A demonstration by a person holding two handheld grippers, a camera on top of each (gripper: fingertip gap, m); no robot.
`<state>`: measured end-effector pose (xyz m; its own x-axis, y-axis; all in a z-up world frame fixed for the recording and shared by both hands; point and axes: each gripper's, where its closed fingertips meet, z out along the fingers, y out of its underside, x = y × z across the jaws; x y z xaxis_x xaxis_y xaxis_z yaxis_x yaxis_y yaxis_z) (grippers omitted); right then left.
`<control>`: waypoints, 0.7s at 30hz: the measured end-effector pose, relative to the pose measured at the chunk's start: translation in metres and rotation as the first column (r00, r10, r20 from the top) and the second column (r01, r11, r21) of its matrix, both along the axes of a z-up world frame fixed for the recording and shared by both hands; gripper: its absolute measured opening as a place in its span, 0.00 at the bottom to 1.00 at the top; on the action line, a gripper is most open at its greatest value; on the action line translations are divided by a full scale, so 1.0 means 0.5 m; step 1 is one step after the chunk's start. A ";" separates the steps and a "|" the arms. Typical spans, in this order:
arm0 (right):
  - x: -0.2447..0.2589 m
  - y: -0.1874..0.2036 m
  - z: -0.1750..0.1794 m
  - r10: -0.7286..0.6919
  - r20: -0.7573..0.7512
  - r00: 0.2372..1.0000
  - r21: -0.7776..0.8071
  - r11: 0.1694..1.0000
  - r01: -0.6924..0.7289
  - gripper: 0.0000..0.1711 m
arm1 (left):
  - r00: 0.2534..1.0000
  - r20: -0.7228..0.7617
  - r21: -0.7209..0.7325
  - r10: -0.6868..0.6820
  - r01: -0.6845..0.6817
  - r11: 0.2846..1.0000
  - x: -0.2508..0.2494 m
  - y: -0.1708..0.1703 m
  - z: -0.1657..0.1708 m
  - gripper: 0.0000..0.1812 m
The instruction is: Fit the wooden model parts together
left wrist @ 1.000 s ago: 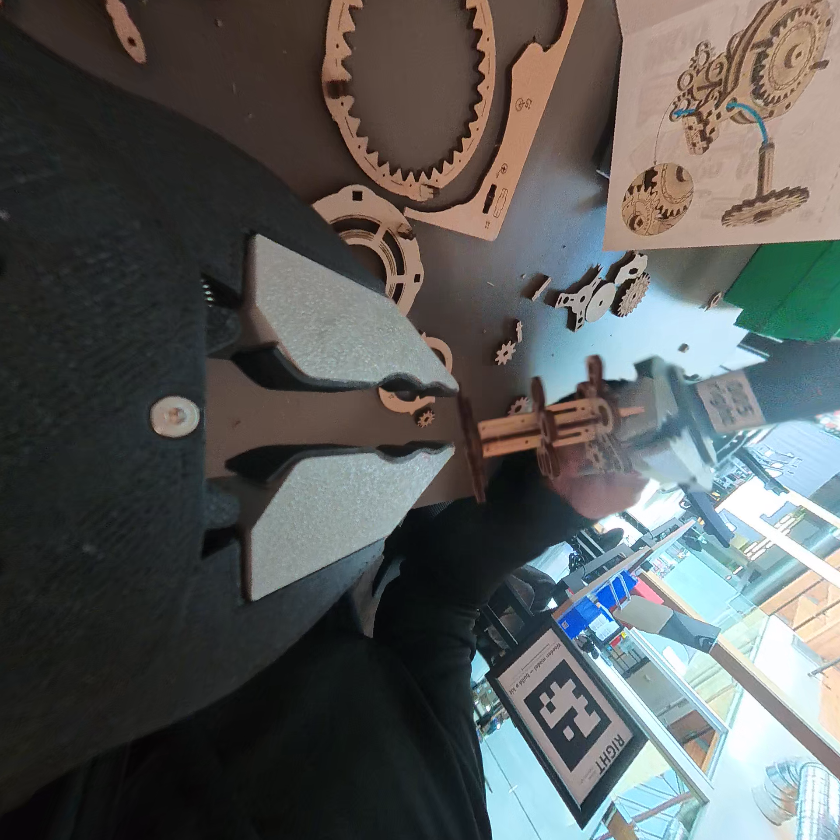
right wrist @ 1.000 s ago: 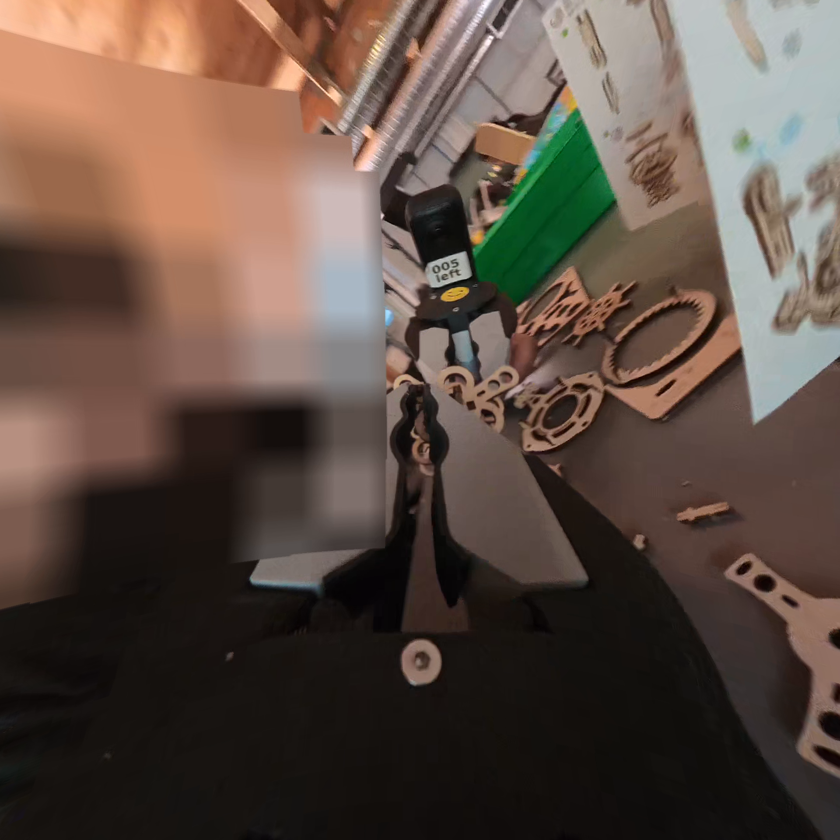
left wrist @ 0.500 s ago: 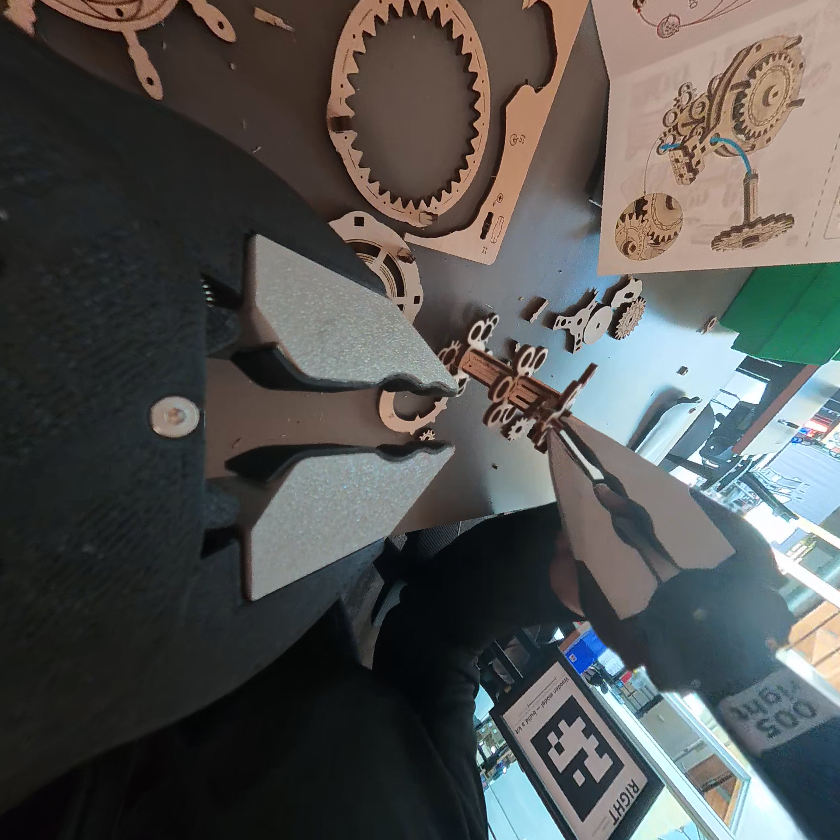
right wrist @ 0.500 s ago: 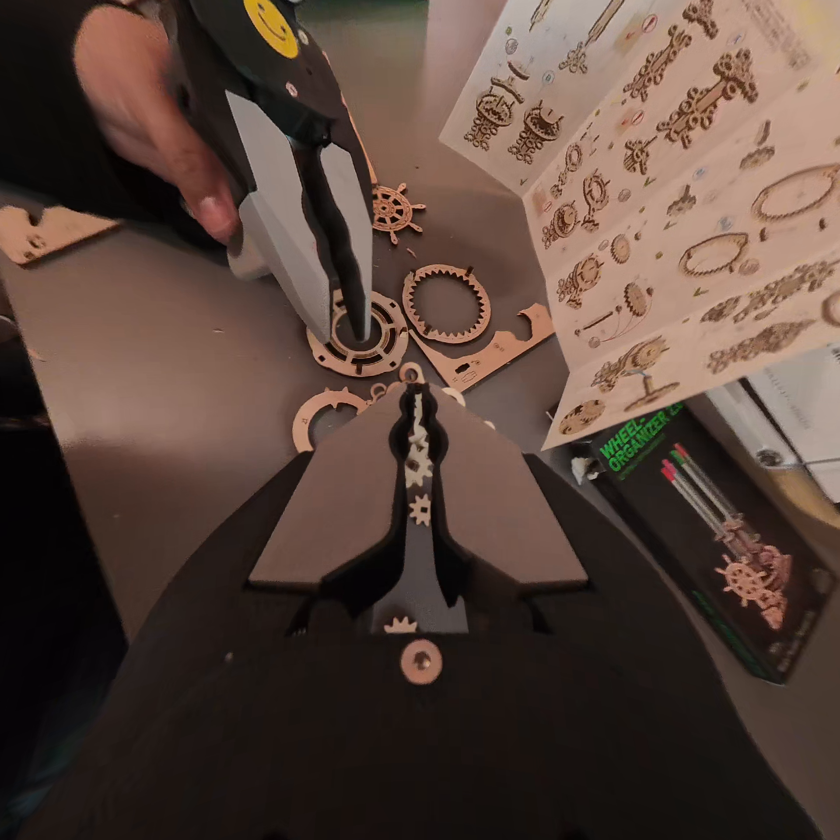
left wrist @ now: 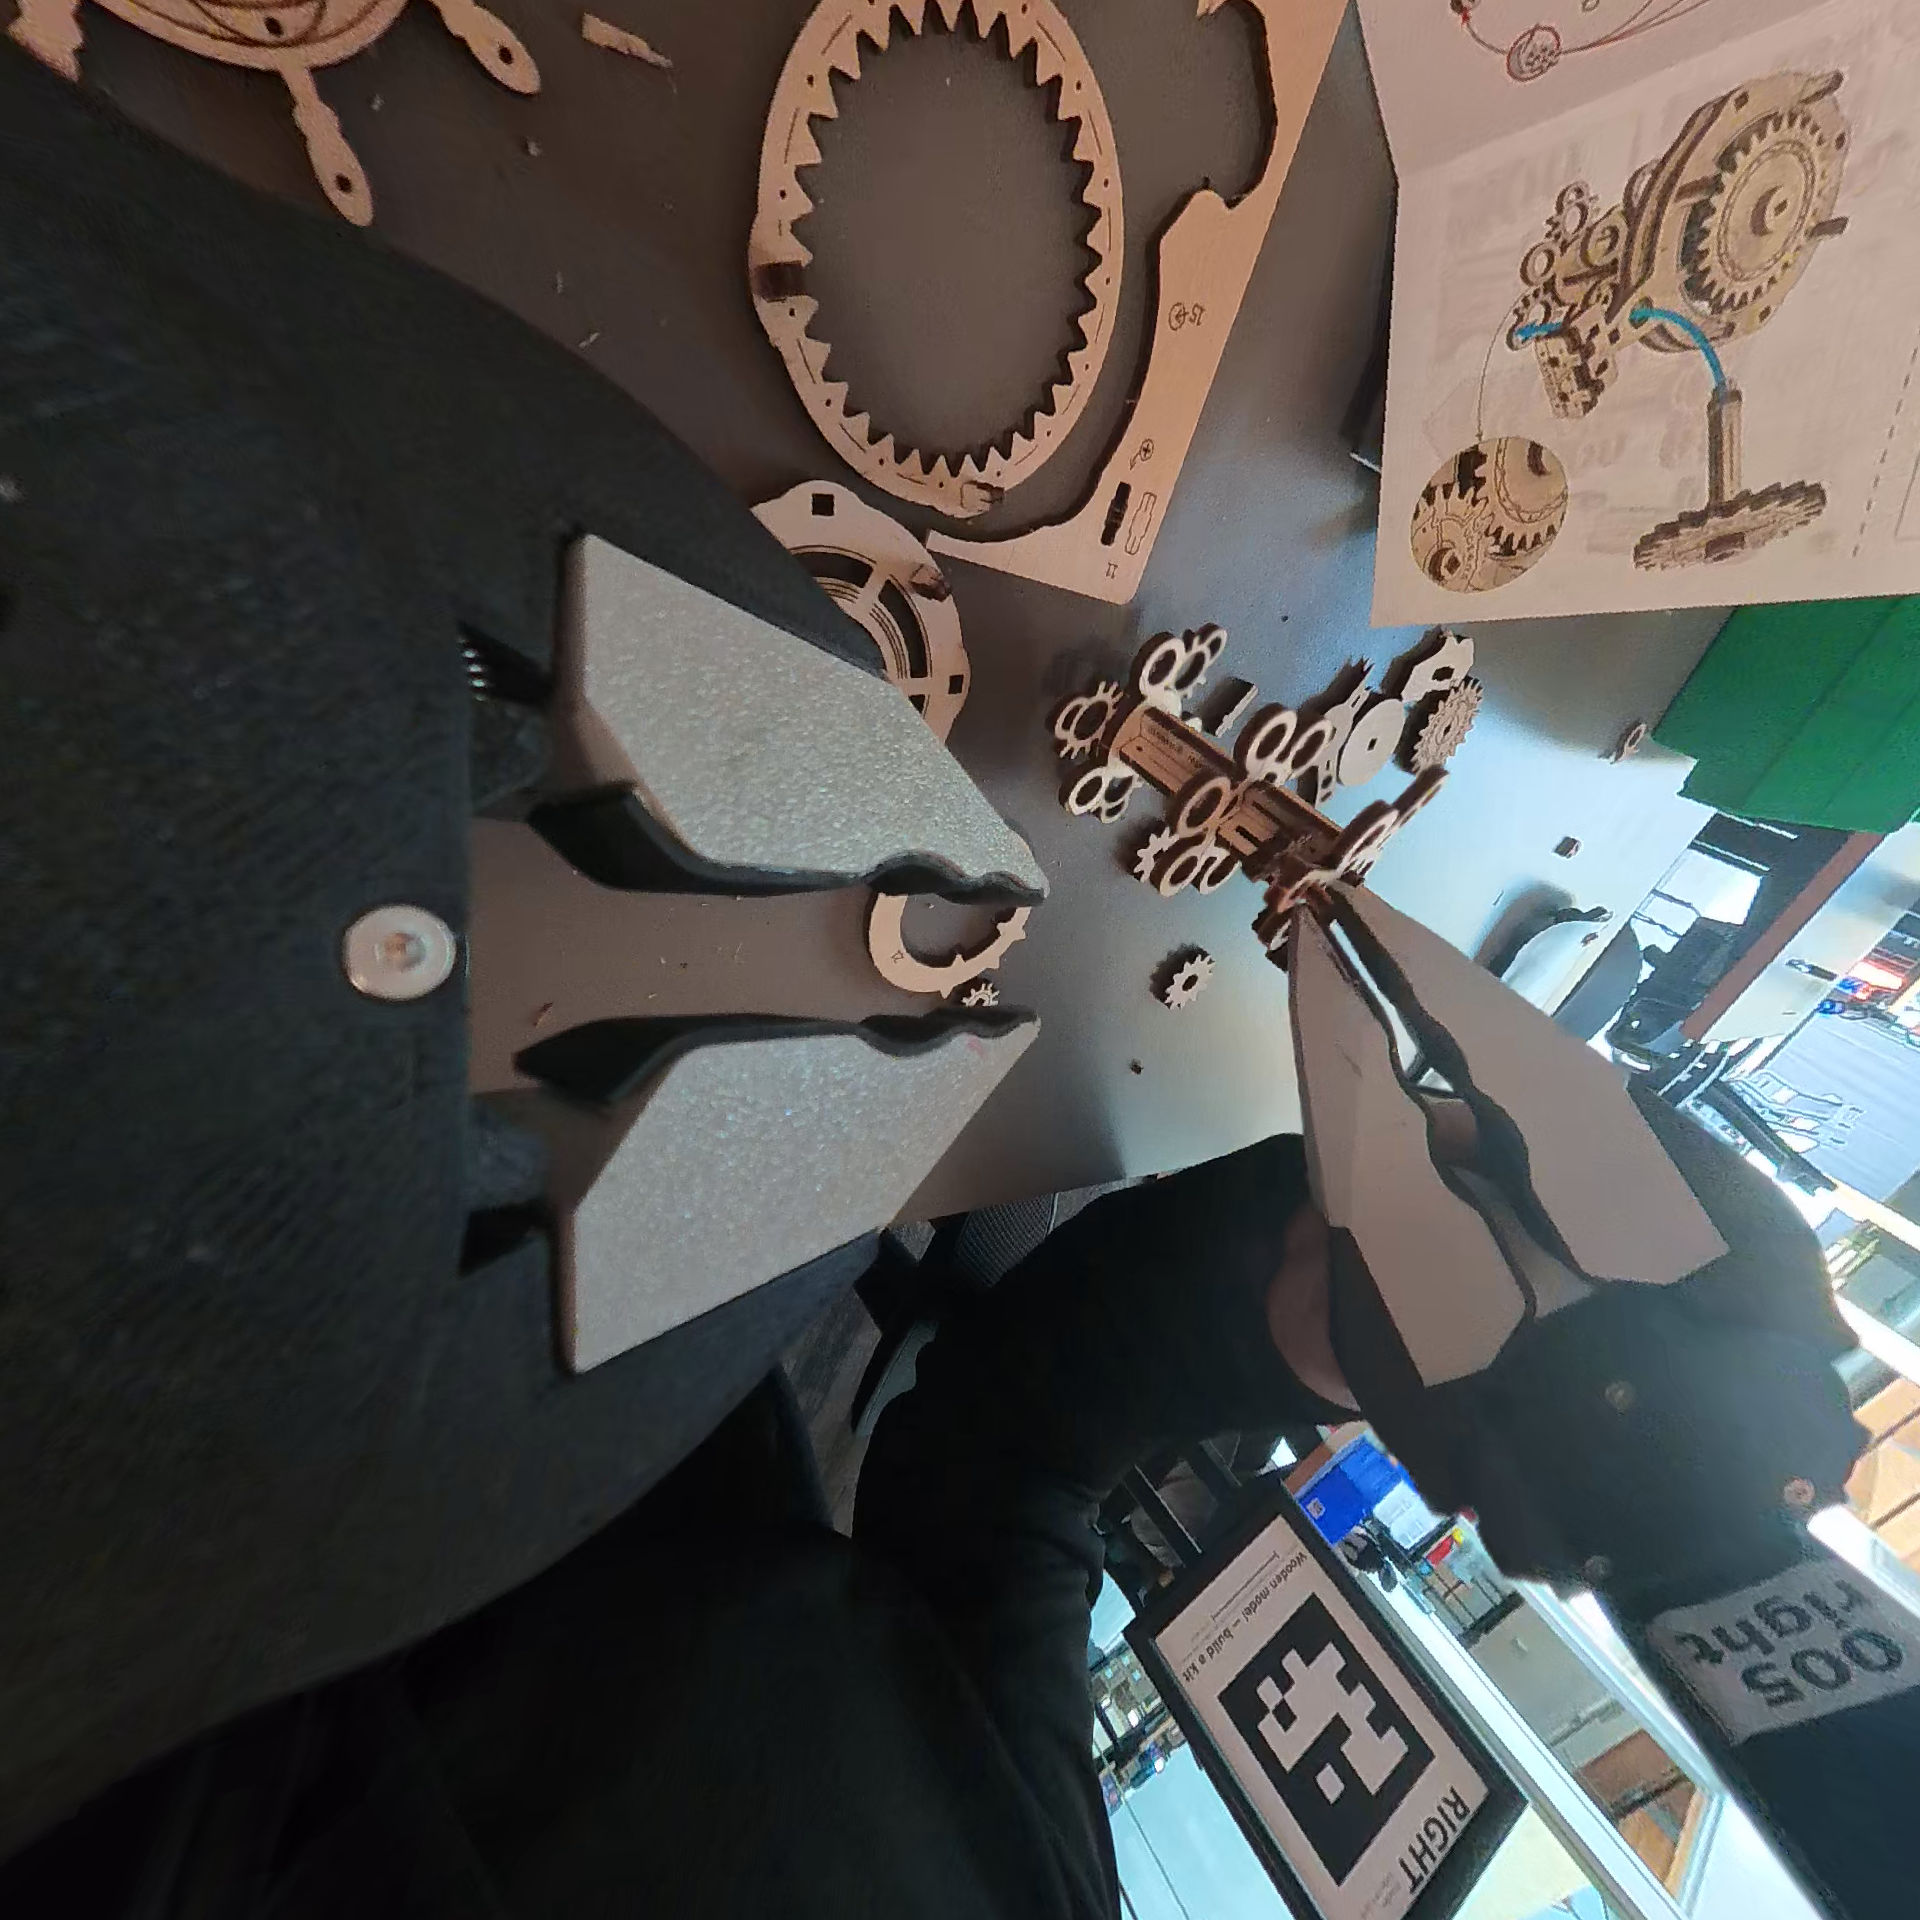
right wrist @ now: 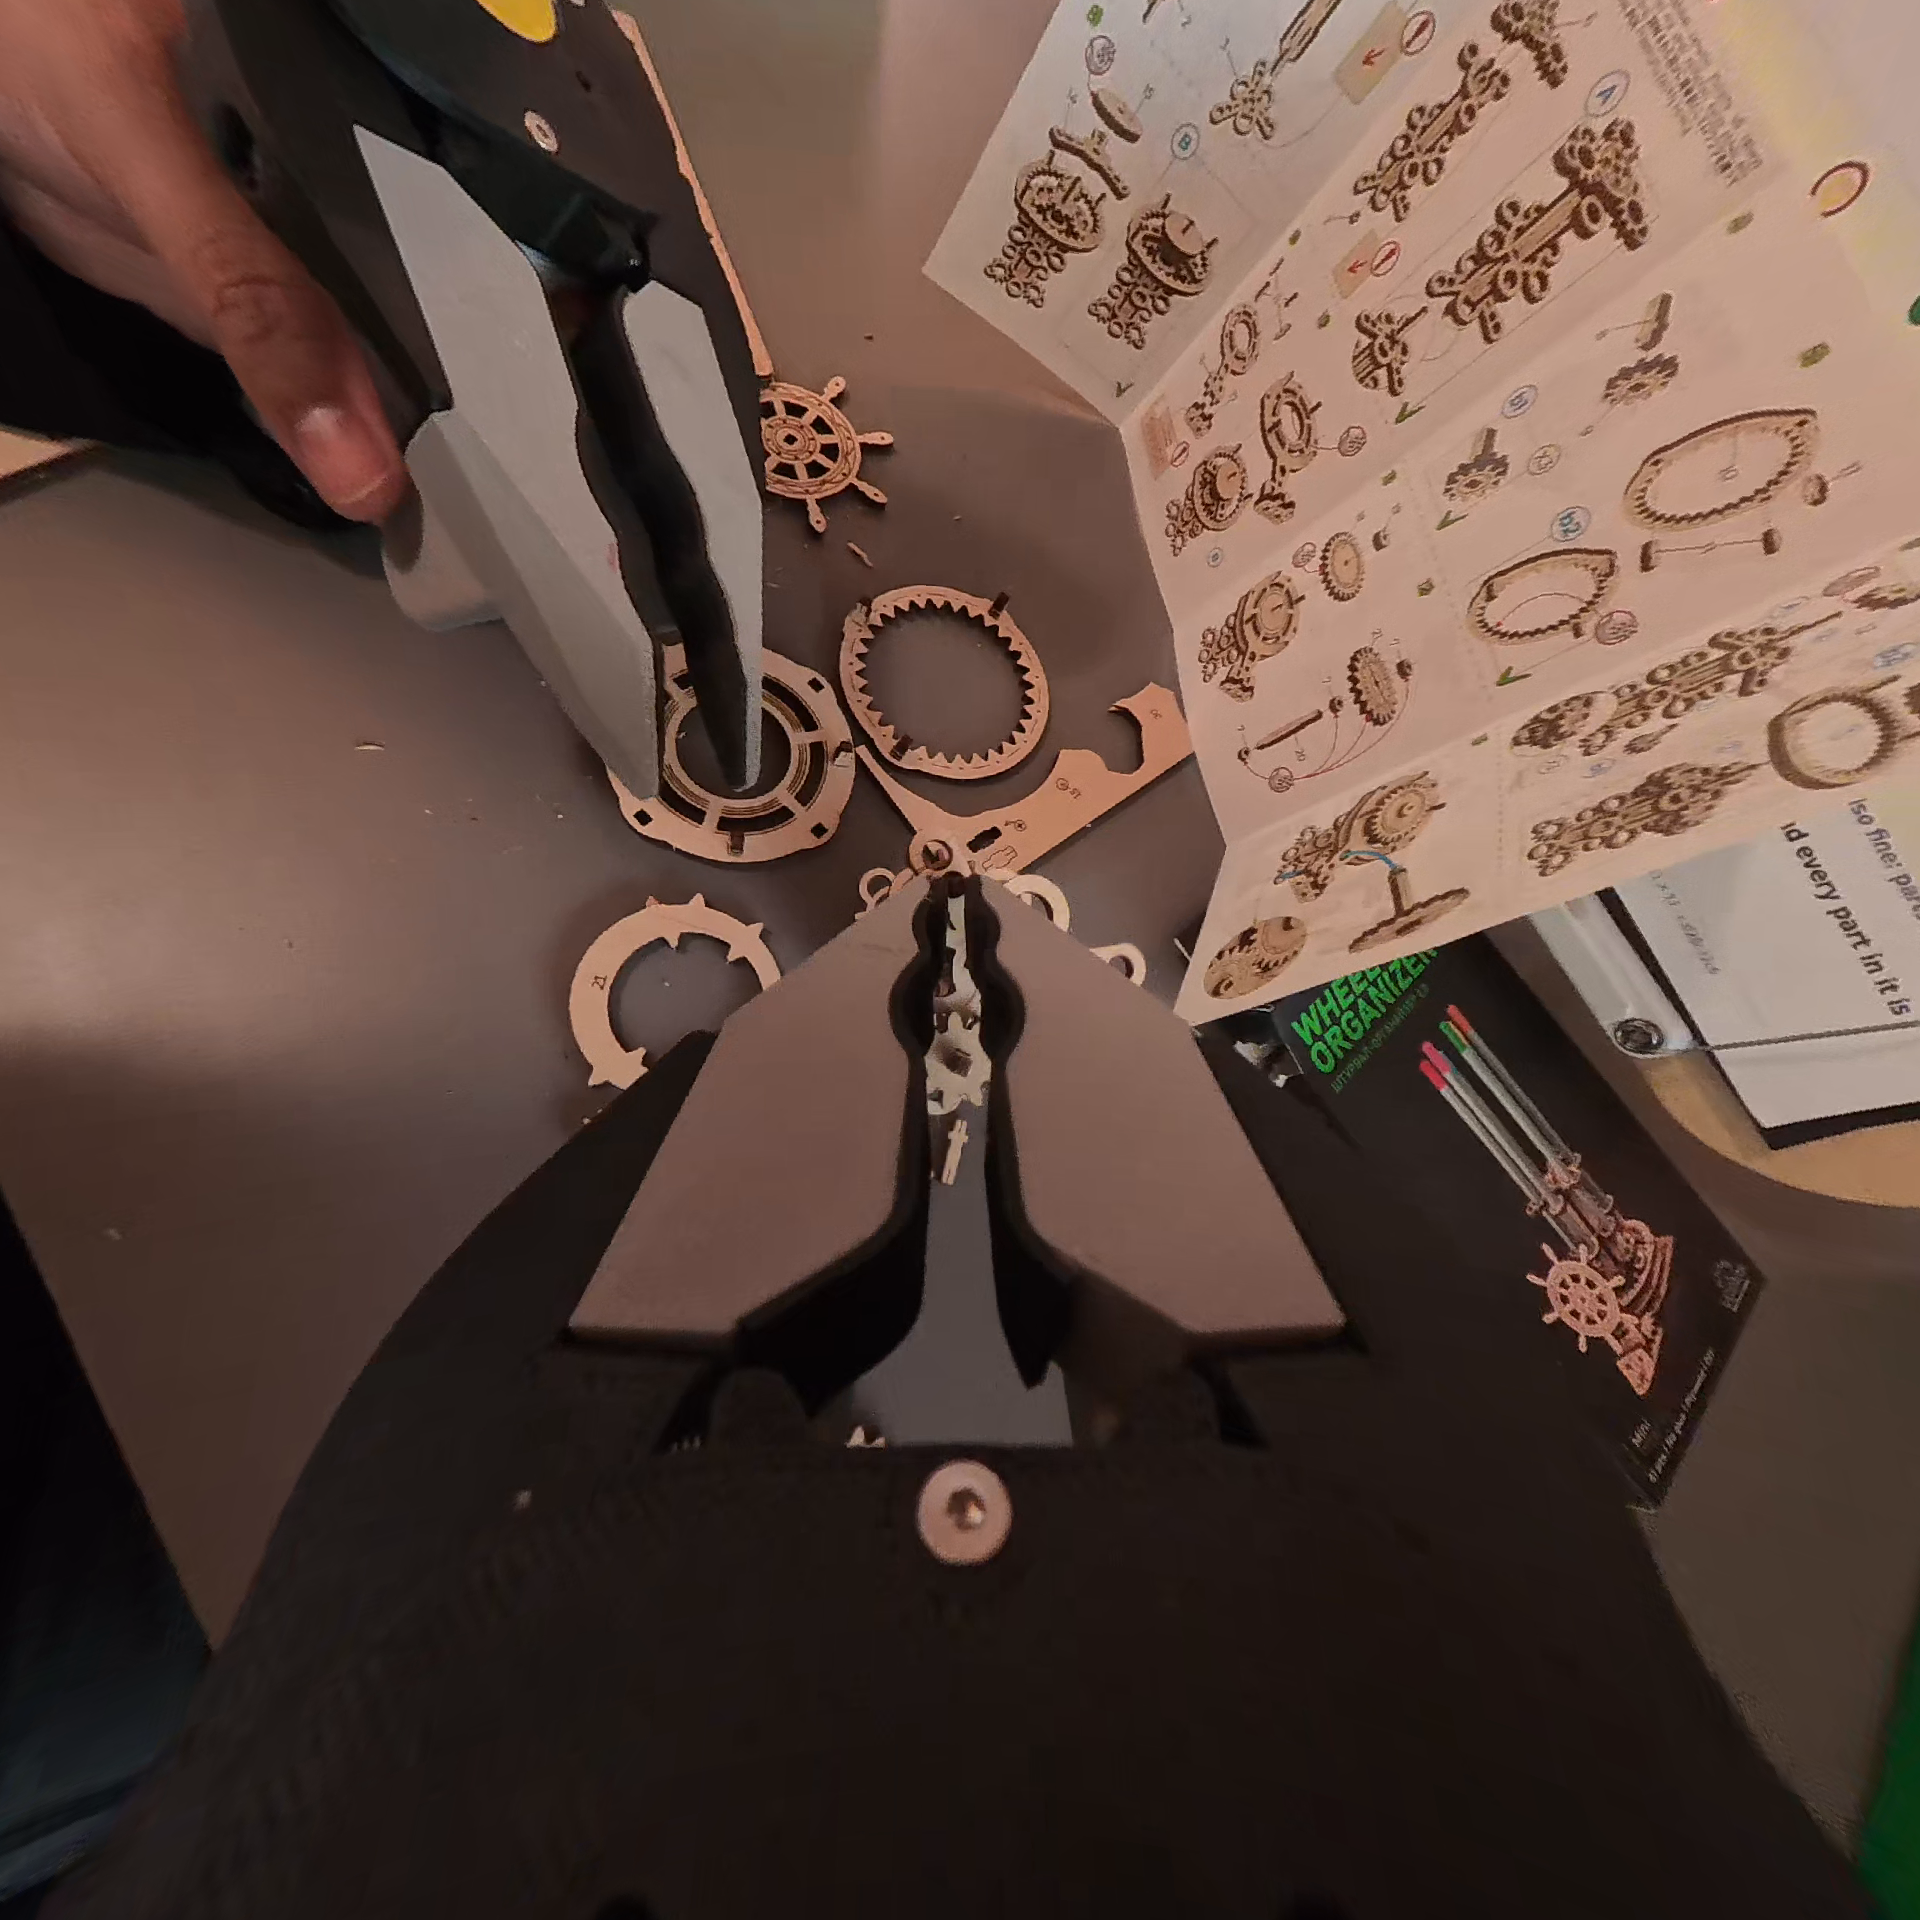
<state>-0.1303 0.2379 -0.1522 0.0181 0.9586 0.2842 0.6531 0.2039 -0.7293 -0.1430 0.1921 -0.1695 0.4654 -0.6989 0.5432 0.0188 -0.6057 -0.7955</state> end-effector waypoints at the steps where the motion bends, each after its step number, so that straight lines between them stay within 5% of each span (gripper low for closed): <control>1: 0.000 0.001 0.000 -0.001 0.002 1.000 -0.008 1.000 0.001 0.00 | 1.000 0.000 -0.001 0.000 0.000 1.000 0.000 0.000 0.000 0.08; 21: 0.019 0.005 0.057 -0.007 -0.182 0.983 -0.201 0.979 -0.030 0.05 | 1.000 0.000 -0.006 0.002 -0.002 1.000 -0.004 0.001 -0.001 0.09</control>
<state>-0.1208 0.2406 -0.1236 0.0398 0.9962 0.0772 0.5047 0.0466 -0.8620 -0.1451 0.1926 -0.1699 0.4664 -0.6947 0.5476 0.0203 -0.6105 -0.7918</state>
